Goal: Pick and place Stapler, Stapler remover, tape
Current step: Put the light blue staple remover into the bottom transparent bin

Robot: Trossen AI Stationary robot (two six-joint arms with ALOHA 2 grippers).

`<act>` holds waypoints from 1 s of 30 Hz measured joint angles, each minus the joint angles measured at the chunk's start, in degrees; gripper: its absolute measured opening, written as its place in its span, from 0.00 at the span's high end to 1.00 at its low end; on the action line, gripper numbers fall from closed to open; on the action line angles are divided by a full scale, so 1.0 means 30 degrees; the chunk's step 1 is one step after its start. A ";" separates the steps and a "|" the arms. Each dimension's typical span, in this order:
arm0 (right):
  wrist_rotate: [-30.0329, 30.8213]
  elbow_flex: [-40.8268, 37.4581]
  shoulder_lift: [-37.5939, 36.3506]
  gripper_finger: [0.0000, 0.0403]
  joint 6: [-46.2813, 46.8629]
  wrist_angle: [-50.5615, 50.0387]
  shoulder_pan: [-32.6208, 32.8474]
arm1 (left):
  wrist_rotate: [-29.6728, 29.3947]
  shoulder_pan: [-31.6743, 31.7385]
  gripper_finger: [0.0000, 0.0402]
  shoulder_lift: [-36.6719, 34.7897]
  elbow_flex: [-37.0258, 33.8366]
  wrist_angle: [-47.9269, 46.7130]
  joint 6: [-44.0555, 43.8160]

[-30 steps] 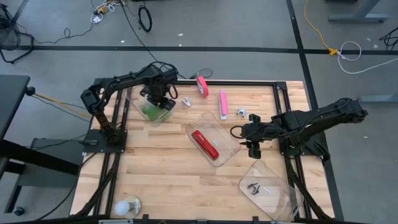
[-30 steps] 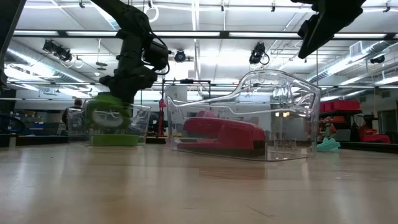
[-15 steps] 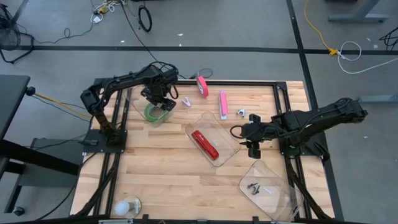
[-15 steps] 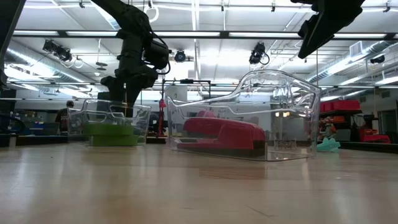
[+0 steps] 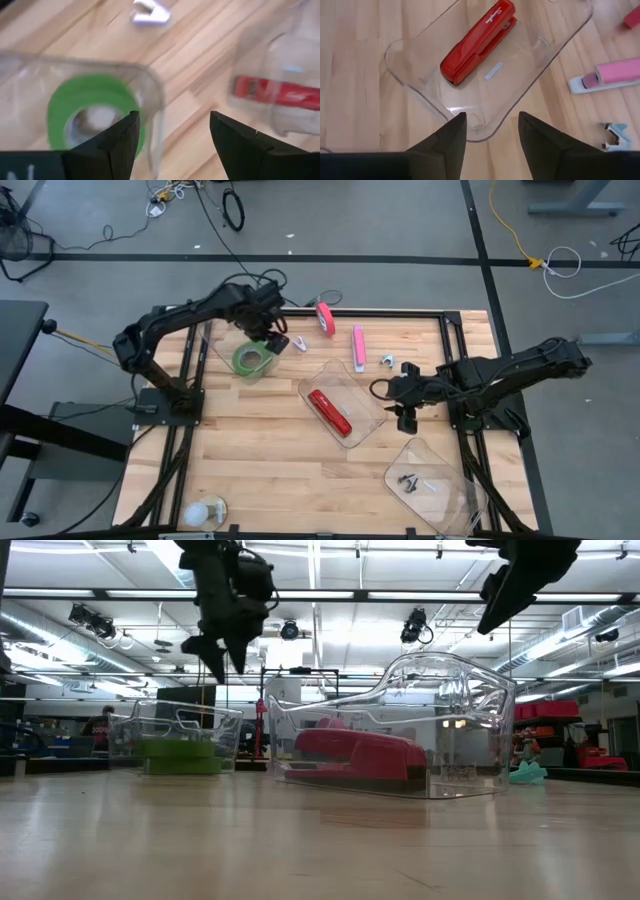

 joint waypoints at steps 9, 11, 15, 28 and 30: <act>-0.0818 0.0000 0.0000 0.55 0.0151 -0.0661 -0.1628 | -0.0044 -0.1465 0.39 -0.0001 0.0000 0.3056 0.0025; -0.0812 0.0000 0.0000 0.55 -0.0174 -0.1070 -0.2057 | -0.0044 -0.1662 0.39 0.0007 0.0000 0.3259 0.0024; -0.0808 0.0000 0.0000 0.55 -0.0377 -0.1950 -0.3062 | -0.0126 -0.1928 0.39 0.0007 0.0000 0.3303 0.0421; -0.0908 0.0000 0.0277 0.54 -0.2647 -0.5999 -0.6154 | -0.0270 -0.2792 0.39 0.0014 0.0000 0.3303 0.0518; -0.0921 0.0000 0.0418 0.51 -0.3123 -0.6122 -0.6532 | -0.0324 -0.2811 0.39 0.0014 0.0000 0.3305 0.0518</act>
